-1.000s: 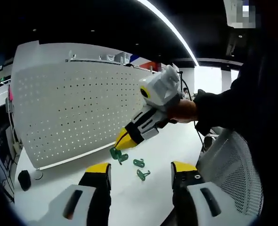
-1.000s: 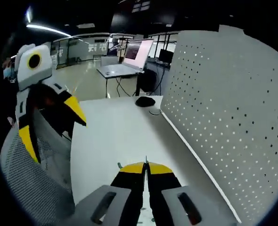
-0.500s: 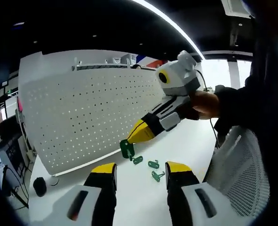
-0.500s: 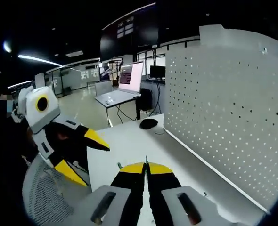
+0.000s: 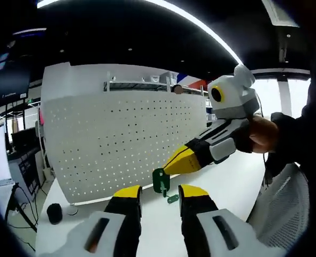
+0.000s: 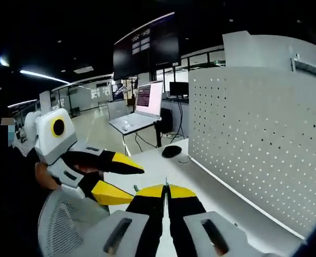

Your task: Insert the hook assembly into the mounting plate slot until the hook locks in place.

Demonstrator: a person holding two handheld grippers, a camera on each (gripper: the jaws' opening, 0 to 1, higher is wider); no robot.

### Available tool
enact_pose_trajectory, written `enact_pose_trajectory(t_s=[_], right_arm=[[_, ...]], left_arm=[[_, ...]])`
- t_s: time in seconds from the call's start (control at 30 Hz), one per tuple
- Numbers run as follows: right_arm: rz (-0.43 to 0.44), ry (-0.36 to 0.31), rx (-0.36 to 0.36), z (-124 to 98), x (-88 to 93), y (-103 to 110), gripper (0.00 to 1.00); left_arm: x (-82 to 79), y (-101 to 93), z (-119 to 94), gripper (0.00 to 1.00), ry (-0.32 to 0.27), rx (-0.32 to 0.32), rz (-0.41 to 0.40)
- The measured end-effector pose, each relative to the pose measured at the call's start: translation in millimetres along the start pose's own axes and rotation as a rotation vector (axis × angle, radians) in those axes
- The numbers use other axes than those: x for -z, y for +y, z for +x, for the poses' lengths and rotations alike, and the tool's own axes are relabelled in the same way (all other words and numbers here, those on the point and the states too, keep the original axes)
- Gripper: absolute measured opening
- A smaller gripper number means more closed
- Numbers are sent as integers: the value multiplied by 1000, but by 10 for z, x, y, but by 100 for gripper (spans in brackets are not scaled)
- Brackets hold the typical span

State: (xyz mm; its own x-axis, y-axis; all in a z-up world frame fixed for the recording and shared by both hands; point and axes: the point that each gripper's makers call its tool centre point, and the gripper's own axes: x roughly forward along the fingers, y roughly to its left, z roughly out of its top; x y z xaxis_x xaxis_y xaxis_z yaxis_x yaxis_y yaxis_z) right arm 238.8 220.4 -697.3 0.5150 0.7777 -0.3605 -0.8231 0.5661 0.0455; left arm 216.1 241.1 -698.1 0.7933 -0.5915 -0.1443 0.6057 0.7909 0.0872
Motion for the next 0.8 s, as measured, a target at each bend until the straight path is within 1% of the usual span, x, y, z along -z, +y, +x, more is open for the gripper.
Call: enact_pose_trajectory(t_s=[0.03,0.2,0.33,0.43,0.63,0.8], right_arm=[[2,-5,1,-5,-11,7,0],[13,-23,-4,-31,-77,63,0],[22,-30,-14,-41,-106,99,0],[29,-33,-19,-48,-120,115,0],[52,-40,-36,-58,-152,147,0],[61,-29,-48,-53,-122,180,0]], left_arm=[[-20,-2,5,27,-3,-10,19],[-62,-18,18,18,-8,-32,67],[-110,-22,23,14,-23,-46,102],[-102,-35,37,11,-21,-53,136],[-99,-63,55,9,-27,-57,151],[-103,-66,71,7,-27,-62,166]])
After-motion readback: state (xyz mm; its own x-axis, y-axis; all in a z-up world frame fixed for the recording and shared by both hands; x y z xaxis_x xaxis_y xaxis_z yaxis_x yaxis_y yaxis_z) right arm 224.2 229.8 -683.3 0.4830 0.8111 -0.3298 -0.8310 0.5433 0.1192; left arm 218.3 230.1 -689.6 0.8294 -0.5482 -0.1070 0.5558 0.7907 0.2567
